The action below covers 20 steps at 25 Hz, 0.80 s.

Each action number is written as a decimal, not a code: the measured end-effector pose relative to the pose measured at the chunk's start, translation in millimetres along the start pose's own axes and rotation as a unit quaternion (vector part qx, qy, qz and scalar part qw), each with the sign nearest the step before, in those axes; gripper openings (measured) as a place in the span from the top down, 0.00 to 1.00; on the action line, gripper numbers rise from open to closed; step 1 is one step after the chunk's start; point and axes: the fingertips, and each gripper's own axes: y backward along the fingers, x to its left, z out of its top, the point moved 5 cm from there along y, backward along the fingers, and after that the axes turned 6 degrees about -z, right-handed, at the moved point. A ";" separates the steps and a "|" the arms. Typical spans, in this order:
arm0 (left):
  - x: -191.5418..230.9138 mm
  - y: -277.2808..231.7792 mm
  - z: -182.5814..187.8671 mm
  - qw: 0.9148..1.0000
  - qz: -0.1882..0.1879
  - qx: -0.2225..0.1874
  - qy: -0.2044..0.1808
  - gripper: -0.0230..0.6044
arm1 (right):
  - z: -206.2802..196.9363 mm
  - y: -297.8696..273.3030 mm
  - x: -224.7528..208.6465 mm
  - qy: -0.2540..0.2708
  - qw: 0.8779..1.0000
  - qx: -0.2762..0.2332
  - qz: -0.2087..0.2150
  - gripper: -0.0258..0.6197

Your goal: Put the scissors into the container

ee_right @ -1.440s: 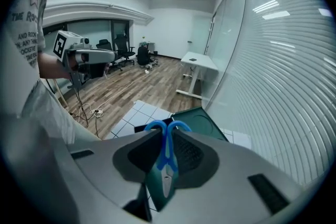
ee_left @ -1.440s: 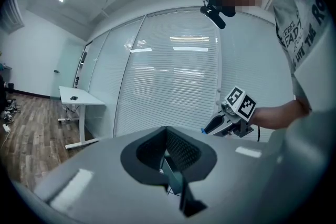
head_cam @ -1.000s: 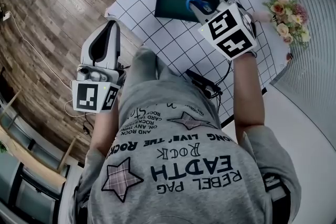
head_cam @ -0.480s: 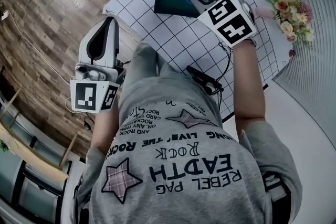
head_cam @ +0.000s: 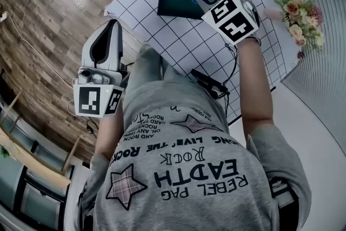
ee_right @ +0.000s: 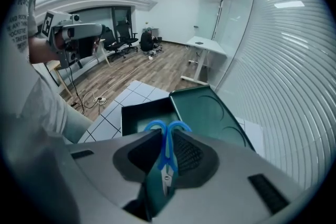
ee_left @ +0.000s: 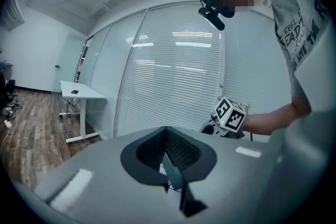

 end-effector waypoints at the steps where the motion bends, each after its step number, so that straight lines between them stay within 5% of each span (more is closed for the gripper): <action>1: 0.1 -0.5 -0.3 1.000 0.000 0.000 0.001 0.95 | -0.3 -2.0 0.5 0.003 1.000 0.002 0.001 0.83; 20: 4.4 2.2 -12.2 1.000 0.006 0.008 0.012 0.95 | -12.0 -32.9 6.8 0.054 0.998 0.011 0.004 0.83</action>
